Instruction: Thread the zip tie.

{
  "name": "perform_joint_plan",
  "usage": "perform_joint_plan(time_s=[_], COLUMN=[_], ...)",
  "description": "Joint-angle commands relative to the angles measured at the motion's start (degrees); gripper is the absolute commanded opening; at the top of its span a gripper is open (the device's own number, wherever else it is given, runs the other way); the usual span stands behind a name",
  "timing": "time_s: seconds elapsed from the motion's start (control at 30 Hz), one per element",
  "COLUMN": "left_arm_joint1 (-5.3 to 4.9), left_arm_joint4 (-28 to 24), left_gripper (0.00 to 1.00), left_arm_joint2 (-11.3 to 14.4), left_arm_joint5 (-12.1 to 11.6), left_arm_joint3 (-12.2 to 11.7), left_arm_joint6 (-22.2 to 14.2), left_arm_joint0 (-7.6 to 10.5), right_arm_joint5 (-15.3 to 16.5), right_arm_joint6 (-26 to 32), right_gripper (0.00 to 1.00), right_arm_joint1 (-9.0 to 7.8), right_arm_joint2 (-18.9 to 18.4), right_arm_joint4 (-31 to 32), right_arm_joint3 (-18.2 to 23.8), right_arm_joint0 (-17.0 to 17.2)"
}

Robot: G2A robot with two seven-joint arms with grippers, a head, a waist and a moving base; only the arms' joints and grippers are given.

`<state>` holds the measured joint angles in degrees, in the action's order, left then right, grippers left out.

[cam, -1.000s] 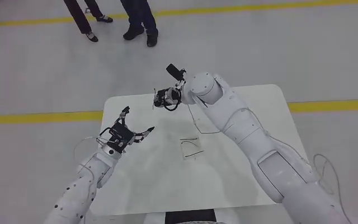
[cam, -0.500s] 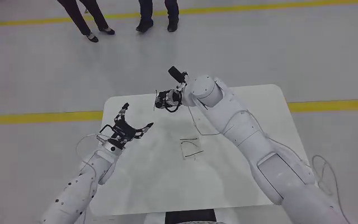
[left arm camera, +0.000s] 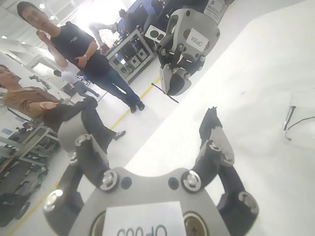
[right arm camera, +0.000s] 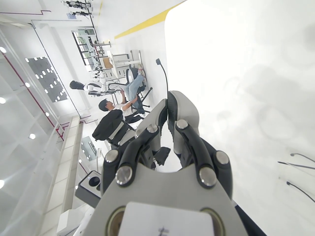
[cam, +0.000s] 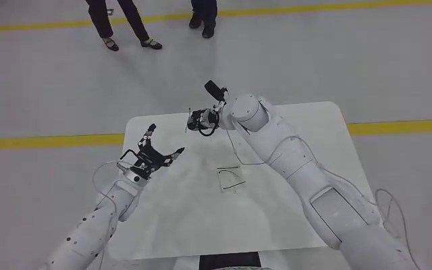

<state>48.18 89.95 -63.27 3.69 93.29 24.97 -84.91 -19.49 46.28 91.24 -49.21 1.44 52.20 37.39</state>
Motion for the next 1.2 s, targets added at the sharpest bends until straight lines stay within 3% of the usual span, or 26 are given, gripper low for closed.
perform_joint_plan(time_s=[0.0, 0.07, 0.17, 0.43, 0.53, 0.57, 0.6, 0.63, 1.17], left_arm_joint1=[-0.81, -1.67, -2.78, -4.97, -5.36, -5.44, -5.49, -5.49, -5.49], left_arm_joint4=[0.00, 0.00, 0.00, 0.00, 0.00, 0.00, 0.00, 0.00, 0.00], left_gripper=[0.67, 0.53, 0.42, 0.38, 0.41, 0.49, 0.91, 1.00, 1.00], left_arm_joint2=[1.16, 2.46, 4.41, 9.00, 10.01, 10.21, 10.29, 10.29, 10.29], left_arm_joint5=[0.72, 1.61, 2.82, 6.31, 6.80, 6.57, 6.39, 6.39, 6.39], left_arm_joint3=[-0.31, -0.57, -0.85, -1.22, -0.92, -0.66, -0.50, -0.50, -0.50], left_arm_joint6=[0.25, 0.44, 0.73, 0.66, 0.06, -0.10, -0.23, -0.23, -0.23], left_arm_joint0=[0.52, 1.21, 2.19, 4.44, 4.82, 4.89, 4.90, 4.90, 4.90], right_arm_joint5=[0.00, 0.00, 0.00, 0.00, 0.00, 0.00, 0.00, 0.00, 0.00], right_arm_joint6=[-0.04, 0.09, 0.20, -0.05, -0.10, -0.10, -0.10, -0.10, -0.10], right_gripper=[0.00, 0.00, 0.00, 0.00, 0.00, 0.00, 0.00, 0.00, 0.00], right_arm_joint1=[0.01, 0.07, 0.21, 0.63, 0.70, 0.70, 0.70, 0.70, 0.70], right_arm_joint2=[-0.17, -0.32, -0.29, 0.29, 0.32, 0.32, 0.32, 0.32, 0.32], right_arm_joint4=[-0.27, -0.74, -1.22, -1.69, -2.00, -2.00, -2.00, -2.00, -2.00], right_arm_joint3=[-0.04, -0.47, -1.18, -1.94, -2.00, -2.00, -2.00, -2.00, -2.00], right_arm_joint0=[0.07, 0.06, -0.13, -0.42, -0.28, -0.28, -0.28, -0.28, -0.28])
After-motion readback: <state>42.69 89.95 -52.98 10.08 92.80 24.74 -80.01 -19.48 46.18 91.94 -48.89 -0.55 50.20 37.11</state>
